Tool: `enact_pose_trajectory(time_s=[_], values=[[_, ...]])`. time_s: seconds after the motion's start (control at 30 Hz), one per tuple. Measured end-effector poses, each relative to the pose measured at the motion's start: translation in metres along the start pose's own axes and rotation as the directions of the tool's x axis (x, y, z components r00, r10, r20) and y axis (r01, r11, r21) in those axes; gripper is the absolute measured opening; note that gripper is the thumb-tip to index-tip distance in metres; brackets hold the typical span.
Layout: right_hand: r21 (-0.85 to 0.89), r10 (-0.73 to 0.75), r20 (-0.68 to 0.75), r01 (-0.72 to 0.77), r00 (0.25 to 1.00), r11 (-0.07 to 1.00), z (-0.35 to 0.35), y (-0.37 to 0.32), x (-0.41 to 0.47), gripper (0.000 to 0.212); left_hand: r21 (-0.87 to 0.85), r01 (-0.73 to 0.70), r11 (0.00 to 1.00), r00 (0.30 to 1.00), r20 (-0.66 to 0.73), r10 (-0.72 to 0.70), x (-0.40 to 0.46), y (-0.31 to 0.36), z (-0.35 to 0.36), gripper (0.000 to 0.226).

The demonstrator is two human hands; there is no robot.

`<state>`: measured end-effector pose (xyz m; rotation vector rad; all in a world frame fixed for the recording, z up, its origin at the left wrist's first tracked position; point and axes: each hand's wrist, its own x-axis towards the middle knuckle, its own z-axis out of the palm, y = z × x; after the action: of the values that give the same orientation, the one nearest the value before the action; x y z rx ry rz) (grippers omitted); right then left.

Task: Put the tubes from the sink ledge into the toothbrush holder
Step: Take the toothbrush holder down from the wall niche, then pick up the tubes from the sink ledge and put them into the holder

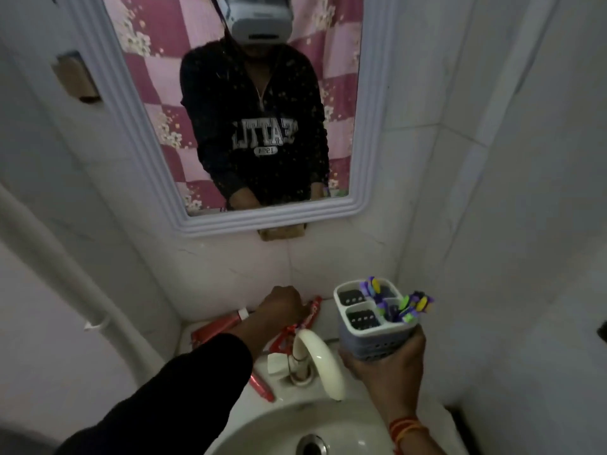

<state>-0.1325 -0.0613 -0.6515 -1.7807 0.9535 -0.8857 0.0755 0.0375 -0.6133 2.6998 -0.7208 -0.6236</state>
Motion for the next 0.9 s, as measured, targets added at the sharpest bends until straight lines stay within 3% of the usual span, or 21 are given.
enact_pose_trajectory(time_s=[0.07,0.23,0.47,0.6,0.8,0.9], values=[[0.014,0.029,0.022,-0.03,0.999,0.999,0.007,0.019,-0.008,0.132,0.023,0.02,1.0,0.999,0.024,-0.021,0.012,0.002,0.008,0.063],[0.145,0.058,0.066,-0.067,0.996,0.987,0.015,0.046,-0.022,0.132,0.19,-0.032,0.981,0.999,0.046,0.024,0.034,0.01,0.028,0.05],[0.337,0.109,0.212,-0.177,0.971,0.925,0.013,0.074,-0.025,0.137,0.344,-0.112,0.932,0.994,0.042,0.104,0.038,0.022,0.039,0.057],[0.336,0.071,0.272,-0.163,0.96,0.928,0.011,0.088,-0.022,0.135,0.327,-0.164,0.931,0.986,0.027,0.164,0.036,0.04,0.023,0.055],[0.243,0.058,0.256,-0.123,0.965,0.962,0.005,0.092,-0.02,0.136,0.374,-0.334,0.865,0.942,0.158,0.296,0.006,0.101,-0.044,0.044],[0.182,0.072,0.262,-0.122,0.962,0.976,0.003,0.097,-0.016,0.135,0.467,-0.37,0.803,0.925,0.268,0.27,-0.021,0.14,-0.07,0.035]])
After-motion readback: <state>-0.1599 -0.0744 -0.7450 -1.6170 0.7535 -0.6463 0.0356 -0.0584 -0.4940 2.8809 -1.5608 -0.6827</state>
